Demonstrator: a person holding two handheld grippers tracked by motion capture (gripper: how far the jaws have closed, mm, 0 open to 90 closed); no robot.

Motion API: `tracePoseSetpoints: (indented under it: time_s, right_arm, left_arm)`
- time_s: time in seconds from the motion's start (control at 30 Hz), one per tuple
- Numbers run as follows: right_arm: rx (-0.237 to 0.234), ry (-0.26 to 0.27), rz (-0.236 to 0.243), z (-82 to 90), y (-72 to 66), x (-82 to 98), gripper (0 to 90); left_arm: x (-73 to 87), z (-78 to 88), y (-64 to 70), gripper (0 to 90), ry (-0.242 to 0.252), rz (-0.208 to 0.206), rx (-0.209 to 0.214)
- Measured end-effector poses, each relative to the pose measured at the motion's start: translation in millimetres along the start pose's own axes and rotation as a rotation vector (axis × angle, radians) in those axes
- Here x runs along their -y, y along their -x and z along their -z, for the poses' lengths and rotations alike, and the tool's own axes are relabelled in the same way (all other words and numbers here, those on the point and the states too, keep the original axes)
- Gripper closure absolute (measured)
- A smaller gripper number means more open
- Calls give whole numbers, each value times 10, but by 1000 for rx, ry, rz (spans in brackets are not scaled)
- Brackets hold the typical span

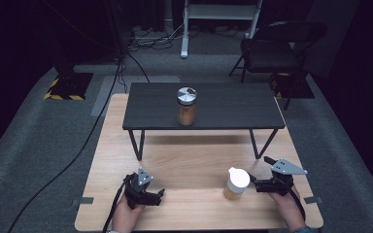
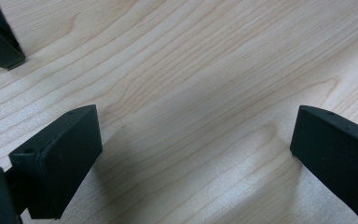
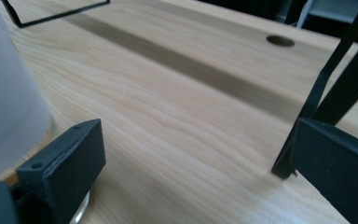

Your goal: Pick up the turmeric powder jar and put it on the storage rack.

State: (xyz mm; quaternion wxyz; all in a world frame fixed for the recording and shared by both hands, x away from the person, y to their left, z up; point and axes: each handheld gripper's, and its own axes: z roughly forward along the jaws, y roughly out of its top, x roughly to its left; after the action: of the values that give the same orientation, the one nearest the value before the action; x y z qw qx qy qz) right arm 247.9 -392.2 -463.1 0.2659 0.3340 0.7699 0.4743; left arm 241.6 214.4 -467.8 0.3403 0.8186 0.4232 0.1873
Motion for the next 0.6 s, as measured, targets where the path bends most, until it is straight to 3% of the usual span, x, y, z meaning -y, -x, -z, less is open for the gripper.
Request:
tracePoseSetpoints:
  time_s: [0.2, 0.33, 0.6]
  right_arm:
    - [-8, 68, 3, 79, -8, -11, 24]
    - [6, 151, 12, 190, -68, -22, 24]
    - [11, 190, -4, 248, -69, 18, 23]
  left_arm:
    - [-2, -2, 3, 15, -1, 1, -1]
    - [-3, -2, 2, 15, -1, 1, -1]
    - [-3, -8, 6, 11, 1, 3, -1]
